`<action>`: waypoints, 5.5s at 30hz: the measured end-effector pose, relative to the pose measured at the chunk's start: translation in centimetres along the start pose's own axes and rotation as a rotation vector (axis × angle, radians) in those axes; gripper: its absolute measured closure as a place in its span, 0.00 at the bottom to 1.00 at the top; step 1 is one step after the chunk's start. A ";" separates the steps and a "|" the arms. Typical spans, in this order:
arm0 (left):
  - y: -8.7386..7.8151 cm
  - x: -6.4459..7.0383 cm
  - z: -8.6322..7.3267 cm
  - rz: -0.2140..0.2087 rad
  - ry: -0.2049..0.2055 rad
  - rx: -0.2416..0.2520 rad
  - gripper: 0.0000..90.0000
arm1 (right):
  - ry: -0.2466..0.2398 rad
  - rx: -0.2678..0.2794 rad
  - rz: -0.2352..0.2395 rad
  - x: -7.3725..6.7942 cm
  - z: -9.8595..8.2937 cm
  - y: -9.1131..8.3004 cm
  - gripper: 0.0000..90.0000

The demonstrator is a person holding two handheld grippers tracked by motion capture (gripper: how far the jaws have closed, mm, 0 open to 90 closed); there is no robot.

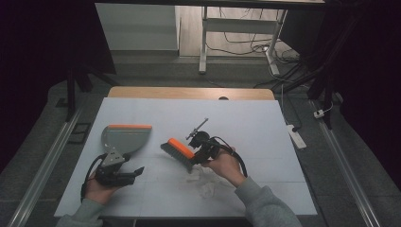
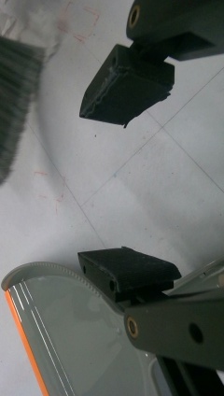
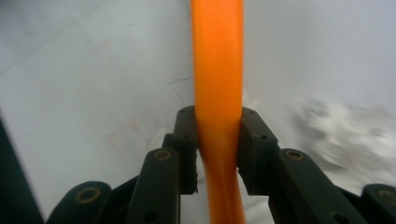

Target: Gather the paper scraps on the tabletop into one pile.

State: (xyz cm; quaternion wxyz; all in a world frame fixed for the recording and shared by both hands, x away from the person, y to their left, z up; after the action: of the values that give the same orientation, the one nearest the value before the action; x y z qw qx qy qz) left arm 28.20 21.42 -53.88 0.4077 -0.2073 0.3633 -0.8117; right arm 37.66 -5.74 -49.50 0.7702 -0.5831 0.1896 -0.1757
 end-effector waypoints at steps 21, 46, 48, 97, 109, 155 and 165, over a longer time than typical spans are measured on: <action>0.0 0.0 -0.1 -0.001 0.001 -0.002 0.31 | 0.005 0.195 0.033 0.7 -3.4 -7.3 0.79; 0.1 0.1 0.0 -0.005 0.009 -0.006 0.31 | -0.206 -0.105 0.040 -3.5 -8.7 -2.6 0.79; 0.2 0.2 0.0 -0.007 0.009 -0.007 0.31 | -0.194 -0.102 0.025 -2.6 -8.1 -2.5 0.79; 0.3 0.3 0.0 0.002 0.012 -0.015 0.31 | -0.288 -0.148 -0.051 1.9 -11.2 -4.0 0.79; 0.2 0.2 -0.1 0.003 0.007 -0.012 0.31 | -0.260 -0.053 -0.130 4.6 -8.0 -4.5 0.79; 0.3 0.6 0.0 -0.012 0.029 -0.012 0.31 | 0.406 0.121 -0.026 7.0 -9.8 -6.2 0.79; 0.4 0.7 0.1 -0.008 0.033 -0.017 0.31 | 0.385 0.197 -0.069 8.8 -11.6 -9.2 0.79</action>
State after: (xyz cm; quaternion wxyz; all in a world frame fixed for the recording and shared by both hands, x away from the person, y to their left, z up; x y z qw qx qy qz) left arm 28.05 20.60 -54.13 0.3967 -0.1989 0.3759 -0.8135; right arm 39.07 -22.11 -44.25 0.7666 -0.4669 0.2950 -0.3275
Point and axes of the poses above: each handheld gripper's, and its own axes: y roughly forward along the jaws, z roughly out of its top, x roughly to its right, the point moved 4 cm from there along y, roughly forward along the jaws, and after that the axes turned 9 degrees about -x, right-handed, at the moved point
